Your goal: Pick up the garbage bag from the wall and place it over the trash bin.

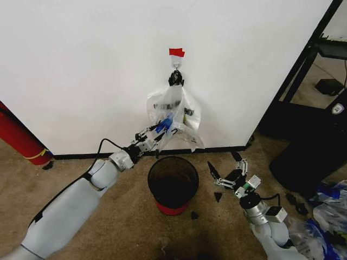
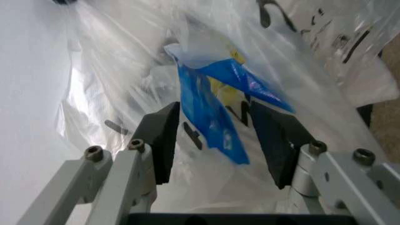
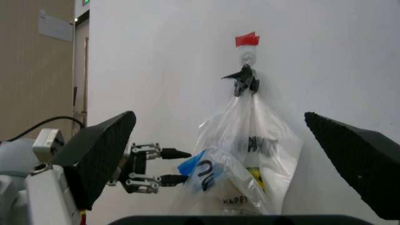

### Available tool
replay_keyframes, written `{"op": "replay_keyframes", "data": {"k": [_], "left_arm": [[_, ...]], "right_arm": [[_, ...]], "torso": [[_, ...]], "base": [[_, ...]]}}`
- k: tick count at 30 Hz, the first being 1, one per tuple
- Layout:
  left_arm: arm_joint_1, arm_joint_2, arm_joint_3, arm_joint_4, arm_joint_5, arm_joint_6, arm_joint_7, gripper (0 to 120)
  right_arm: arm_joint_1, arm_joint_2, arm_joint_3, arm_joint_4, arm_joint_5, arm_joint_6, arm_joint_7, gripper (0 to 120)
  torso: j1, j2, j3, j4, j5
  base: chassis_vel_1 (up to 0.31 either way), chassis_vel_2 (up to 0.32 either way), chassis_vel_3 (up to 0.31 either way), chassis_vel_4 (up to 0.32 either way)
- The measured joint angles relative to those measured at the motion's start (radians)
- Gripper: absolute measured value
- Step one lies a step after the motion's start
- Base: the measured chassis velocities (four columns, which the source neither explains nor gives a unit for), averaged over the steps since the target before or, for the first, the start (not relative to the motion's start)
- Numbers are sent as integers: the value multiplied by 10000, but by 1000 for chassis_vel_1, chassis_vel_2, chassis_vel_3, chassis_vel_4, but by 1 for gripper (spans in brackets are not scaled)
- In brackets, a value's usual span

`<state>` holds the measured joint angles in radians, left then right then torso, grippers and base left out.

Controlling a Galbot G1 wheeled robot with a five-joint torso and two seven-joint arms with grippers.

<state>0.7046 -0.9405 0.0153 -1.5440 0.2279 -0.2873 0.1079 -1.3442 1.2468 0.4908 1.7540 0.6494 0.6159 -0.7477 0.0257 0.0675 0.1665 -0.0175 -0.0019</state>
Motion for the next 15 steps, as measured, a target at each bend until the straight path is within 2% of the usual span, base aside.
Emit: {"op": "replay_keyframes", "data": {"k": [4, 6, 9, 13, 15], "left_arm": [[-149, -122, 70, 163, 35, -27, -33, 52], [-154, -149, 71, 146, 35, -26, -84, 43], [-97, -151, 48, 39, 36, -14, -109, 36], [79, -126, -28, -166, 36, 79, -143, 18], [110, -117, -39, -193, 34, 107, -147, 16]], "right_arm": [[-26, 31, -8, 10, 0, 0, -15, 100], [-33, 33, -7, 10, 2, 3, -16, 100], [-33, 28, -6, -3, 14, 10, -16, 100], [-15, 18, -4, -35, 55, 16, -16, 100], [-5, 18, -7, -35, 66, 16, -16, 100]], "torso": [[0, 2, 0, 0, 0], [0, 2, 0, 0, -1], [0, 2, 0, 0, 0], [0, 2, 0, 1, 0], [0, 2, 0, 1, 0]], "base": [[0, 0, 0, 0], [0, 0, 0, 0], [0, 0, 0, 0], [0, 0, 0, 0], [0, 0, 0, 0]]}}
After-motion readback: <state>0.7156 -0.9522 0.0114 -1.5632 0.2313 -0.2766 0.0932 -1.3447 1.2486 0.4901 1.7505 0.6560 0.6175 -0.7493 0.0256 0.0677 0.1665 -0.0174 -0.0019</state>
